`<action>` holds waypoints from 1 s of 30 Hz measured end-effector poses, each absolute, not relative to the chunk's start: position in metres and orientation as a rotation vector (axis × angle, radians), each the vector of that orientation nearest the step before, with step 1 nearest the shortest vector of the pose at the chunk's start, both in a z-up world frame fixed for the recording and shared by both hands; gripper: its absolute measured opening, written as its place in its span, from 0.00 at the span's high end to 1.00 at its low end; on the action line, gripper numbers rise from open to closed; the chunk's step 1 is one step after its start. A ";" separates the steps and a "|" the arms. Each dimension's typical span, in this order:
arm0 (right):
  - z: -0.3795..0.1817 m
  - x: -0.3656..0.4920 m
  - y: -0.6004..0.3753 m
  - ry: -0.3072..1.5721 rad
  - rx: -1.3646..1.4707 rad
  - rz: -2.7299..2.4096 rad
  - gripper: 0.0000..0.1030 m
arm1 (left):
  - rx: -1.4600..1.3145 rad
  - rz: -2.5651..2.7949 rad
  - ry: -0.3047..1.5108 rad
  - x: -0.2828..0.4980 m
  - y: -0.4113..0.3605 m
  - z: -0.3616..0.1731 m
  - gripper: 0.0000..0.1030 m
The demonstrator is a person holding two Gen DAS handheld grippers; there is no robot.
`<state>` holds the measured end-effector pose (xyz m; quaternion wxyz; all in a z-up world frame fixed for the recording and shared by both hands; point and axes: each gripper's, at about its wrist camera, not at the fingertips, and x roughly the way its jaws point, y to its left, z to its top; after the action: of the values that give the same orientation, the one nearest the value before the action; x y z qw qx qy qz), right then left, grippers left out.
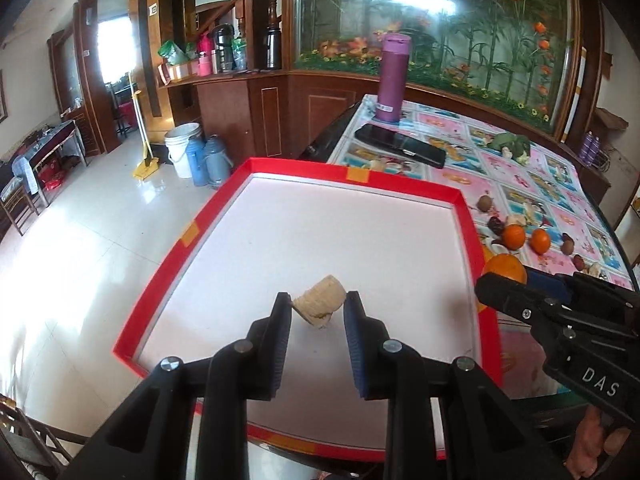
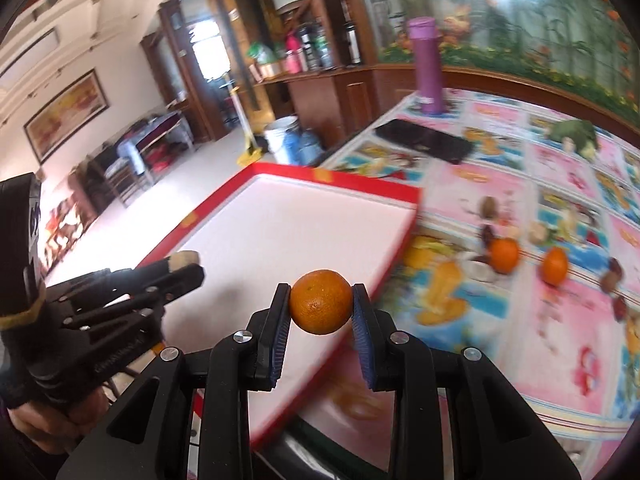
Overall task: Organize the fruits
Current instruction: 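Carry both items over the red-rimmed tray and open both grippers, then return to the table and grasp another orange with the right gripper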
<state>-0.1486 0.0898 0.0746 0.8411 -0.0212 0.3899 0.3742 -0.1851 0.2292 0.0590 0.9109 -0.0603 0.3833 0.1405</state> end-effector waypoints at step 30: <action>0.078 -0.140 -0.003 0.782 0.080 0.721 0.41 | -0.109 0.415 0.838 -0.190 0.217 0.056 0.42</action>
<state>-0.1401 -0.0033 0.0779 0.8611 0.0379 0.3728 0.3437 -0.1904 0.2170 0.0565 0.8913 -0.0527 0.4035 0.2000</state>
